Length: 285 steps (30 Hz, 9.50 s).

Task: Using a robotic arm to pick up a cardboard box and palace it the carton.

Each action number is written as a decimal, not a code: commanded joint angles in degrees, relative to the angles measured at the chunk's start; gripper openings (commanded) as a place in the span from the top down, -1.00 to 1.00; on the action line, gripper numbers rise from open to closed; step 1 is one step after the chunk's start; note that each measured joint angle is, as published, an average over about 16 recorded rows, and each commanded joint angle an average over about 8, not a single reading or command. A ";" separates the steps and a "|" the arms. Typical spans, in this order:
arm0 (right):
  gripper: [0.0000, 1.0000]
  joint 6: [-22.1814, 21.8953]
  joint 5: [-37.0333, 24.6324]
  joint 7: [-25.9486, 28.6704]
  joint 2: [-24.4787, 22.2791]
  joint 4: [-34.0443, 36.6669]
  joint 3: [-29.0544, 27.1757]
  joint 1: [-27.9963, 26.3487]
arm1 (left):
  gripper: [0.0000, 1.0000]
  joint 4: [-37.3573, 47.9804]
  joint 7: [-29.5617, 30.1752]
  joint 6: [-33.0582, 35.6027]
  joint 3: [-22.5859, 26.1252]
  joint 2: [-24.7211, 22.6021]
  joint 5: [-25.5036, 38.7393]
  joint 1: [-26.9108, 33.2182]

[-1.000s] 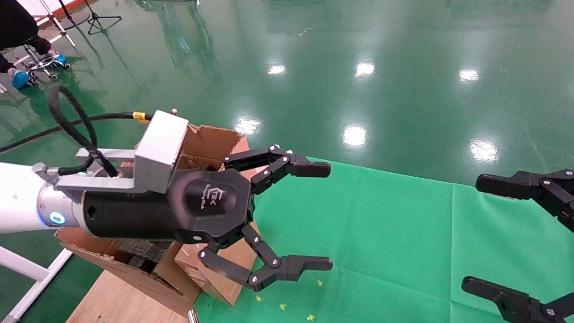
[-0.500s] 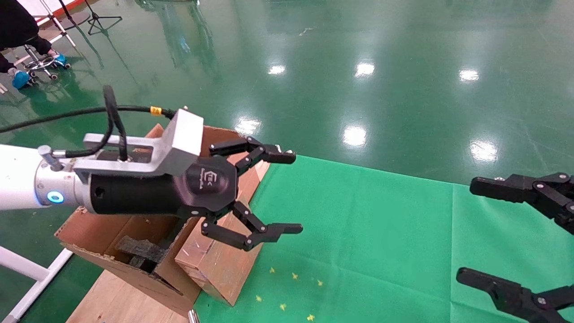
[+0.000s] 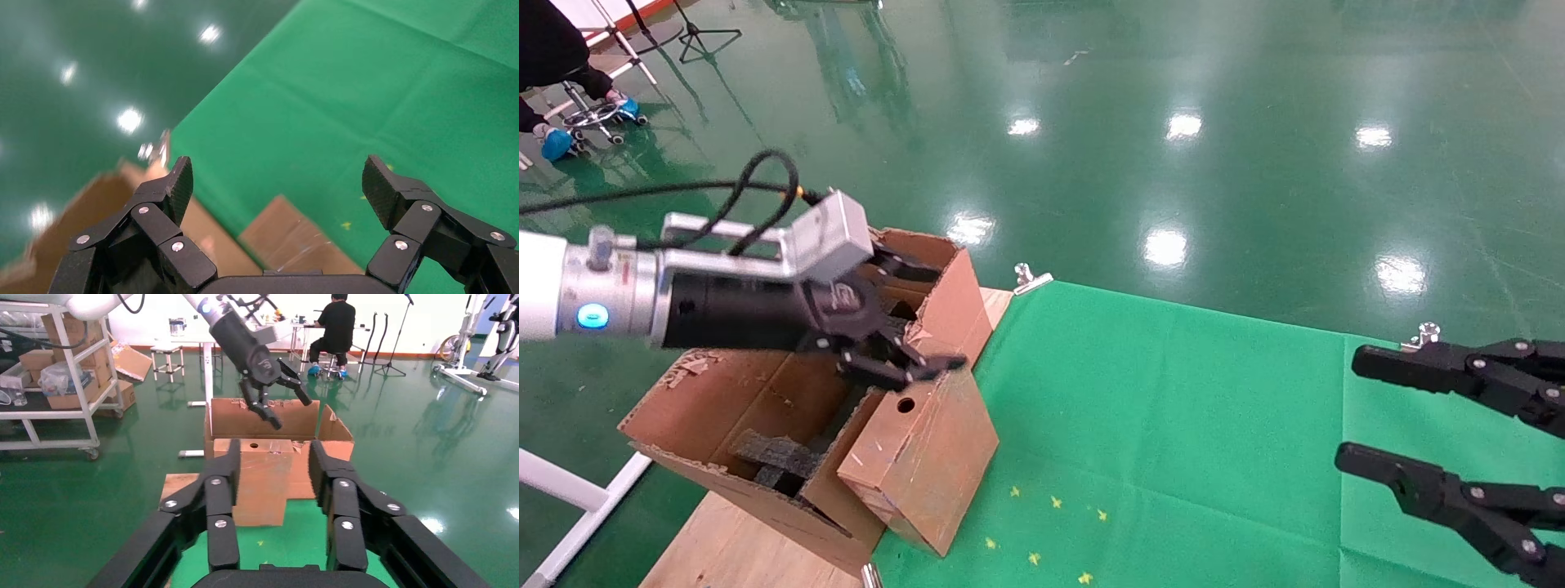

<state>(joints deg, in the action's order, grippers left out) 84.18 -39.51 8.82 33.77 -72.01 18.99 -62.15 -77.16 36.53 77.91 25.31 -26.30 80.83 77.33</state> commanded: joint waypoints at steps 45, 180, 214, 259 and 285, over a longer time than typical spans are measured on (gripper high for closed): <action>1.00 -0.01 0.02 -0.01 -0.01 0.00 0.03 -0.01 | -1.00 -0.72 24.20 9.60 14.63 -4.64 13.22 10.46; -1.00 -0.05 0.07 -0.05 -0.04 0.03 0.08 -0.01 | 1.00 59.17 -10.02 -20.12 16.36 -9.39 23.05 16.43; -1.00 -0.06 0.08 -0.05 -0.05 0.04 0.09 0.00 | -1.00 65.65 -13.38 -20.12 16.55 -12.53 23.08 17.02; -1.00 -0.09 0.11 -0.07 -0.06 0.07 0.10 0.00 | -1.00 38.45 -11.22 -1.18 10.56 -9.46 8.15 15.03; -1.00 -0.09 0.12 -0.08 -0.06 0.07 0.11 0.00 | -1.00 20.01 -18.92 3.56 0.06 -9.07 -16.77 -1.26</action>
<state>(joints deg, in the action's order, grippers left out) 84.09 -39.39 8.74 33.71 -71.94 19.10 -62.15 -57.15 17.61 81.47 25.37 -35.37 64.06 76.07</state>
